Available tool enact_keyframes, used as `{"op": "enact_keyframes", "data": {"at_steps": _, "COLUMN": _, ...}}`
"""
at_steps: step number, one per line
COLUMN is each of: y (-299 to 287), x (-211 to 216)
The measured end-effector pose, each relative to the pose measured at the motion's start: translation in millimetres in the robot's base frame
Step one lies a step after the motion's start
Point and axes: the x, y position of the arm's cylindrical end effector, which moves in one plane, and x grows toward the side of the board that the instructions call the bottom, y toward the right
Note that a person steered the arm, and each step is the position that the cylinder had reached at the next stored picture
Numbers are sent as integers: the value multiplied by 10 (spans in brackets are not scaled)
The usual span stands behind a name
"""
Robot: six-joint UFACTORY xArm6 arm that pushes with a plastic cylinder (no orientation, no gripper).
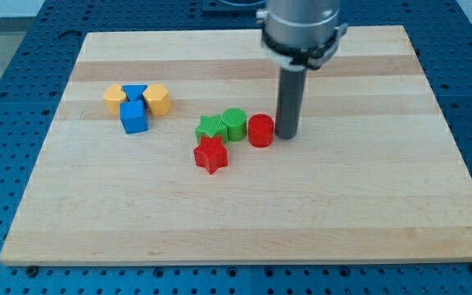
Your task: Slide red star along with the group of blocks up a bit
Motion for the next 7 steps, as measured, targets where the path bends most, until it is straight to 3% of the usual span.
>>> {"op": "enact_keyframes", "data": {"at_steps": 1, "y": -295, "x": 172}}
{"op": "enact_keyframes", "data": {"at_steps": 2, "y": -293, "x": 75}}
{"op": "enact_keyframes", "data": {"at_steps": 3, "y": -217, "x": 75}}
{"op": "enact_keyframes", "data": {"at_steps": 4, "y": 298, "x": 162}}
{"op": "enact_keyframes", "data": {"at_steps": 6, "y": 66, "x": 929}}
{"op": "enact_keyframes", "data": {"at_steps": 7, "y": -235, "x": 921}}
